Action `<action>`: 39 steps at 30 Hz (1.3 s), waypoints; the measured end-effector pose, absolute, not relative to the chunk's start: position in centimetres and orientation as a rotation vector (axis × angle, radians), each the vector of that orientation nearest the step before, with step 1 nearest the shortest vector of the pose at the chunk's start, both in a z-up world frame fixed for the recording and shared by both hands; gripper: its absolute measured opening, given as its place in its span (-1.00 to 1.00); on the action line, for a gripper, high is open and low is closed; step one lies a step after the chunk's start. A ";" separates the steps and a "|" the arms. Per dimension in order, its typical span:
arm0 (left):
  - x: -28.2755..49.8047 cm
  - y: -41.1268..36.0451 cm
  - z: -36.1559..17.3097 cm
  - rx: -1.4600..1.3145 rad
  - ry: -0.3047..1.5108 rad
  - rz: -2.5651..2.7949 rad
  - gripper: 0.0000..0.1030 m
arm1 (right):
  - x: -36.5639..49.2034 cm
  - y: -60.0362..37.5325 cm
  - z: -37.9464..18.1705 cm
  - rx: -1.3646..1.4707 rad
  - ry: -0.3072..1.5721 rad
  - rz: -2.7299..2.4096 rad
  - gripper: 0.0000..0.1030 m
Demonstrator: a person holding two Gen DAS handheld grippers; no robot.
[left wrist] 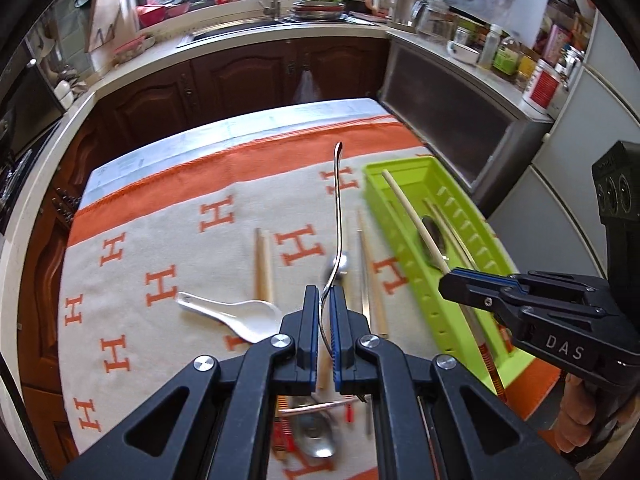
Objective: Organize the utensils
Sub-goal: 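Carry the fork and chopstick into the green tray and lower them, then open both tools and withdraw them from the tray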
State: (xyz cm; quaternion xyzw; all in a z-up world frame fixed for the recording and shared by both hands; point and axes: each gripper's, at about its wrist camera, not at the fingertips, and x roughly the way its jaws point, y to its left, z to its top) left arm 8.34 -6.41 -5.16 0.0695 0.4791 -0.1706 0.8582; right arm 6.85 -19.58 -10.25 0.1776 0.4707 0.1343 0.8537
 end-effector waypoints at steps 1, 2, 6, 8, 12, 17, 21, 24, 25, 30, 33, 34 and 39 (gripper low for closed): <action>8.1 -7.2 -5.2 0.146 1.010 -0.370 -0.94 | 6.6 -20.2 -10.2 0.375 0.986 0.273 -0.90; 8.0 -8.1 -5.2 0.145 1.015 -0.385 -0.94 | 6.3 -21.0 -10.1 0.375 0.982 0.259 -0.90; 7.7 -11.5 -5.8 0.134 1.044 -0.440 -0.94 | 5.7 -23.8 -10.6 0.369 0.984 0.192 -0.90; 7.7 -13.2 -6.5 0.127 1.063 -0.462 -0.94 | 5.5 -25.4 -11.1 0.365 0.993 0.159 -0.89; 8.2 -15.8 -7.9 0.112 1.102 -0.482 -0.94 | 5.8 -27.7 -12.3 0.354 1.012 0.099 -0.89; 9.3 -17.9 -10.2 0.099 1.169 -0.477 -0.94 | 6.7 -29.1 -13.5 0.357 1.030 0.072 -0.89; 10.3 -19.0 -11.8 0.097 1.196 -0.459 -0.94 | 7.9 -29.5 -14.6 0.352 1.049 0.066 -0.89; 10.9 -19.0 -12.6 0.077 1.220 -0.456 -0.93 | 8.7 -29.3 -15.2 0.337 1.066 0.065 -0.89; 11.1 -19.1 -12.7 0.074 1.218 -0.457 -0.93 | 8.9 -29.1 -15.3 0.331 1.070 0.065 -0.89; 10.9 -19.2 -12.4 0.091 1.197 -0.459 -0.57 | 9.8 -28.9 -15.6 0.316 1.076 0.061 -0.88; 10.3 -18.9 -11.6 0.114 1.170 -0.460 -0.52 | 10.1 -29.0 -15.5 0.320 1.075 0.056 -0.88; 10.1 -18.7 -11.3 0.122 1.161 -0.461 -0.50 | 10.1 -29.0 -15.5 0.319 1.075 0.053 -0.88; 9.2 -17.7 -10.0 0.142 1.127 -0.461 -0.16 | 10.0 -28.9 -15.3 0.328 1.077 0.056 -0.88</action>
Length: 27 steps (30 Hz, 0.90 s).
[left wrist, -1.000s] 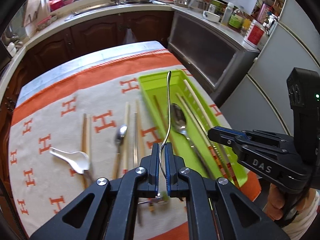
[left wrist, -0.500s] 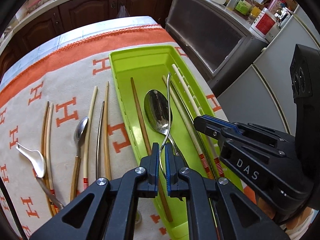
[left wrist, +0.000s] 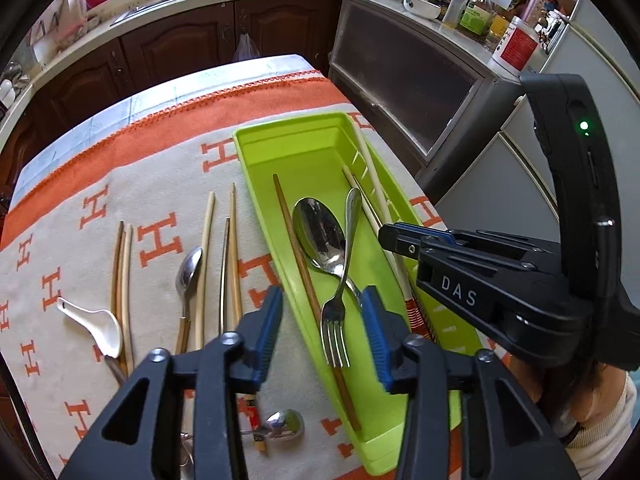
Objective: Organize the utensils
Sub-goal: 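Open both tools and withdraw them from the tray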
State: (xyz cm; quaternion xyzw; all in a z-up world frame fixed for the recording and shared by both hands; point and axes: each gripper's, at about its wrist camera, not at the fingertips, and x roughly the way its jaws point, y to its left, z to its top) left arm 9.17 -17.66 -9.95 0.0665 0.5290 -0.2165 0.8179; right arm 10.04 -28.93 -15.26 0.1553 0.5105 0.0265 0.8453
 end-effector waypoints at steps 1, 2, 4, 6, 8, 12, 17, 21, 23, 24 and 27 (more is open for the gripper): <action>8.9 -17.4 -9.7 0.144 1.119 -0.461 -0.15 | 9.9 -28.9 -15.2 0.332 1.078 0.056 -0.88; 8.7 -17.1 -9.4 0.147 1.111 -0.459 -0.15 | 9.7 -28.9 -15.1 0.336 1.077 0.058 -0.88; 8.5 -16.4 -8.7 0.150 1.095 -0.454 -0.15 | 9.4 -28.8 -14.9 0.347 1.076 0.063 -0.88; 8.1 -15.4 -7.9 0.155 1.070 -0.443 -0.15 | 9.1 -28.7 -14.7 0.352 1.075 0.063 -0.88; 7.8 -14.3 -7.0 0.155 1.043 -0.423 -0.13 | 8.7 -28.7 -14.4 0.357 1.071 0.062 -0.88; 7.1 -11.5 -5.8 0.142 1.011 -0.367 0.02 | 7.7 -28.4 -13.8 0.354 1.057 0.071 -0.88; 6.7 -7.9 -5.6 0.105 1.008 -0.291 0.03 | 7.8 -28.1 -13.9 0.325 1.064 0.049 -0.88; 6.1 -5.6 -5.7 0.088 1.012 -0.240 0.03 | 8.0 -28.1 -14.1 0.326 1.078 0.026 -0.67; 5.9 -4.6 -5.8 0.078 1.013 -0.220 0.03 | 7.9 -27.9 -13.9 0.322 1.075 0.028 -0.51; 5.8 -4.1 -5.8 0.076 1.012 -0.207 0.03 | 7.8 -27.7 -13.8 0.315 1.072 0.028 -0.51; 5.5 -2.5 -6.0 0.064 1.011 -0.177 0.03 | 7.3 -27.0 -13.2 0.307 1.065 0.051 -0.51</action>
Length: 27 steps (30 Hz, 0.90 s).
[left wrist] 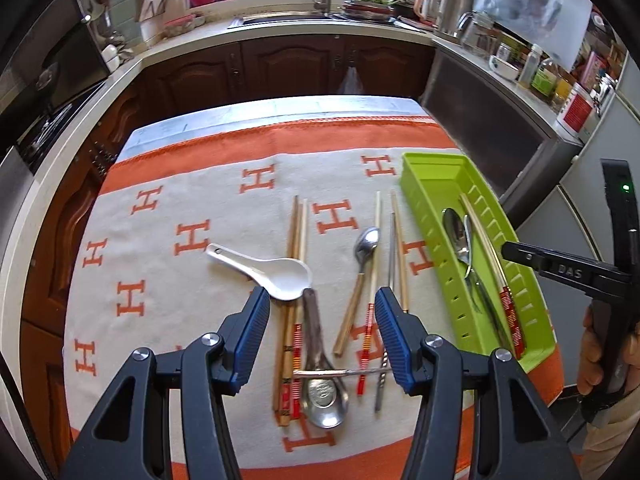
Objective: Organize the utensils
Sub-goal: 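Open both tools and withdraw them from the tray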
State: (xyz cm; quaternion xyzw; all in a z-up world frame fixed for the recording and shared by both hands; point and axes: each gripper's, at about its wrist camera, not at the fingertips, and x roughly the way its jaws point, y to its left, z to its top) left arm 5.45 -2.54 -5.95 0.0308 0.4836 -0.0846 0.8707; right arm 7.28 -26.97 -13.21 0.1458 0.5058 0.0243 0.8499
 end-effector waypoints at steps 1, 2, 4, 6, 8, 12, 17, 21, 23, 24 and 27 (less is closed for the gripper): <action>5.4 -2.1 -5.9 0.059 1.012 -0.168 0.03 | 7.1 -26.7 -13.0 0.303 1.062 0.059 -0.51; 5.4 -1.6 -6.0 0.054 1.013 -0.159 0.03 | 6.9 -26.3 -12.7 0.297 1.057 0.066 -0.51; 5.2 -0.7 -6.0 0.043 1.016 -0.144 0.03 | 6.3 -25.3 -11.9 0.281 1.041 0.086 -0.51; 5.0 0.1 -6.0 0.034 1.016 -0.129 0.03 | 6.0 -24.4 -11.3 0.271 1.031 0.106 -0.51; 4.8 1.0 -6.0 0.024 1.016 -0.116 0.03 | 5.6 -23.5 -10.9 0.268 1.024 0.128 -0.51; 4.4 2.6 -6.3 0.005 1.021 -0.098 0.03 | 5.3 -21.7 -10.2 0.246 1.020 0.171 -0.51; 4.3 4.4 -7.0 -0.040 1.041 -0.089 0.03 | 5.4 -19.4 -10.1 0.228 1.038 0.218 -0.51; 4.5 5.4 -7.5 -0.067 1.050 -0.089 0.03 | 5.8 -17.5 -10.6 0.209 1.058 0.247 -0.51; 4.5 5.8 -7.7 -0.078 1.054 -0.096 0.03 | 6.1 -16.6 -10.9 0.200 1.071 0.265 -0.51; 4.6 6.0 -7.9 -0.081 1.058 -0.099 0.03 | 6.2 -16.0 -11.1 0.195 1.077 0.277 -0.51; 4.7 6.6 -8.6 -0.089 1.072 -0.099 0.03 | 6.5 -14.4 -11.9 0.174 1.099 0.309 -0.51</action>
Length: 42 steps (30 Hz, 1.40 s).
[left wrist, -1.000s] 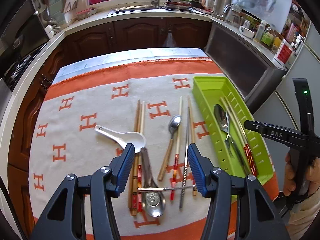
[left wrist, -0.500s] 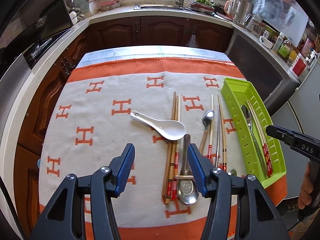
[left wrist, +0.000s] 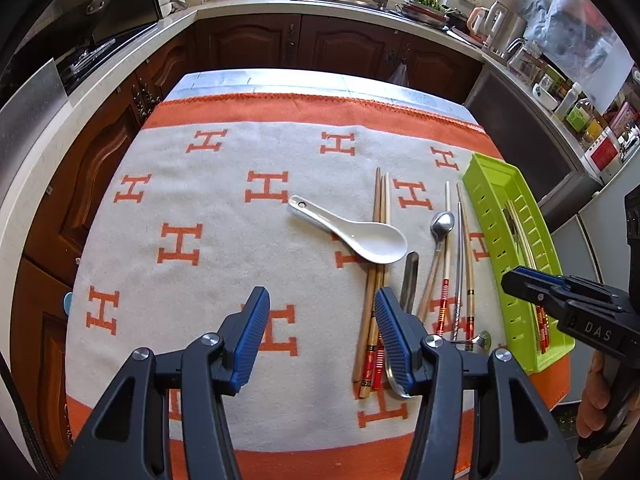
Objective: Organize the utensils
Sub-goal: 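Open both tools and withdraw them from the tray, then lower the right tool onto the pile and grasp a gold-handled utensil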
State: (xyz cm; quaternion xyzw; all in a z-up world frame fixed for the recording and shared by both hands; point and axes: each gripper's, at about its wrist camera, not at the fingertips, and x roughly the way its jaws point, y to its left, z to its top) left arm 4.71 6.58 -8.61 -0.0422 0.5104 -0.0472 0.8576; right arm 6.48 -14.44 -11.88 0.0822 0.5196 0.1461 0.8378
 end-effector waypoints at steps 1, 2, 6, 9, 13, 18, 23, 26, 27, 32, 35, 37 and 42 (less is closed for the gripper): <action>4.8 6.8 -8.9 -0.092 1.079 -0.098 0.03 | 6.6 -14.0 -12.2 0.168 1.109 0.319 -0.51; 4.8 7.0 -9.2 -0.095 1.085 -0.098 0.03 | 6.6 -13.5 -12.6 0.158 1.121 0.331 -0.51; 4.9 7.9 -10.4 -0.112 1.113 -0.099 0.03 | 6.4 -11.6 -14.2 0.096 1.171 0.390 -0.51; 4.9 8.5 -11.3 -0.130 1.133 -0.101 0.03 | 6.0 -10.4 -15.4 0.029 1.200 0.440 -0.51; 4.9 9.4 -12.2 -0.146 1.149 -0.094 0.03 | 5.7 -9.0 -16.2 -0.078 1.207 0.508 -0.51; 5.0 10.6 -12.7 -0.178 1.158 -0.076 0.03 | 5.3 -7.2 -16.6 -0.239 1.170 0.593 -0.52; 5.1 11.6 -12.9 -0.191 1.159 -0.060 0.03 | 4.4 -5.8 -17.5 -0.434 1.139 0.658 -0.75; 5.2 11.8 -13.1 -0.199 1.165 -0.058 0.03 | 4.3 -5.5 -17.6 -0.489 1.125 0.691 -0.81; 5.3 11.8 -13.2 -0.201 1.168 -0.059 0.03 | 4.4 -5.5 -17.6 -0.502 1.122 0.703 -0.82; 5.7 11.5 -13.2 -0.202 1.170 -0.074 0.03 | 4.7 -4.9 -18.1 -0.562 1.125 0.722 -0.87; 6.2 11.2 -13.1 -0.216 1.170 -0.091 0.03 | 4.5 -4.9 -17.8 -0.561 1.111 0.724 -0.91; 6.7 11.0 -13.1 -0.241 1.174 -0.113 0.03 | 4.2 -5.1 -17.5 -0.548 1.096 0.723 -0.91; 9.3 10.2 -13.8 -0.362 1.194 -0.186 0.03 | 4.4 -6.8 -15.7 -0.397 1.068 0.716 -0.91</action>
